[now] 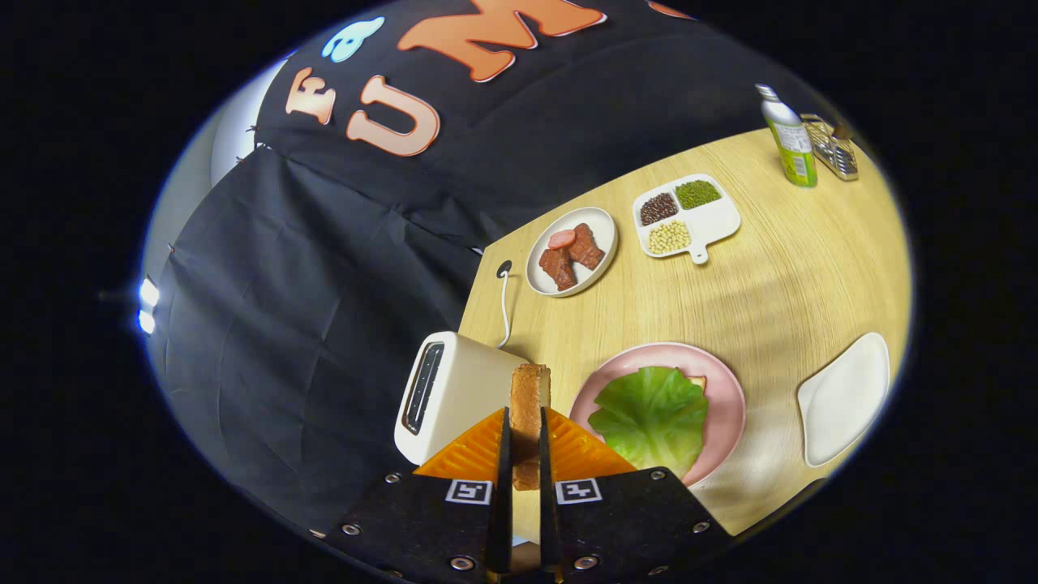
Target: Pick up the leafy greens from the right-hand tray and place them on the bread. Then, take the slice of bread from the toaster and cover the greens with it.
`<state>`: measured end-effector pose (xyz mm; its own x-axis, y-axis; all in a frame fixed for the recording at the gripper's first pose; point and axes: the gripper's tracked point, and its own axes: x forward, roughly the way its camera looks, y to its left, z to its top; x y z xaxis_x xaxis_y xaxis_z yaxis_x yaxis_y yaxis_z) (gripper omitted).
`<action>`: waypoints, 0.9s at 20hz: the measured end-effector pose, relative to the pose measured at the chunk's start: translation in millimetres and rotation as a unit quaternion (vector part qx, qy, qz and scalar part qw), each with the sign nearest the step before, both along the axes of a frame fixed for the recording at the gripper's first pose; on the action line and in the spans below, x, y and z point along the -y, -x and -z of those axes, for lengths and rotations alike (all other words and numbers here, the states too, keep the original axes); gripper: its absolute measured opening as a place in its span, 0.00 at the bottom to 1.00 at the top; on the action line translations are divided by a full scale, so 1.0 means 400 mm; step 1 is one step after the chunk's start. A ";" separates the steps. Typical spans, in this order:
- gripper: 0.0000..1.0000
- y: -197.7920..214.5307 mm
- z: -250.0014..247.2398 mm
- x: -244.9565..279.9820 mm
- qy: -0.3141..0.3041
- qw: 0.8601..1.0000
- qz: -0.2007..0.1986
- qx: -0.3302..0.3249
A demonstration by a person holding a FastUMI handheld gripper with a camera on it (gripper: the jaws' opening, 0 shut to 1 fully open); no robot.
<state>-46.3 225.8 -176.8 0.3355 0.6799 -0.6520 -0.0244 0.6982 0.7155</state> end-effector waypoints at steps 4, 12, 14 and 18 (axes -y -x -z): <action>0.14 -0.003 0.055 0.040 -0.012 1.000 0.017 -0.015; 0.14 0.013 0.194 0.086 0.001 0.998 0.040 -0.045; 0.14 0.014 0.207 0.105 0.014 0.998 0.042 -0.036; 0.14 0.033 0.230 0.130 0.027 0.998 0.038 -0.030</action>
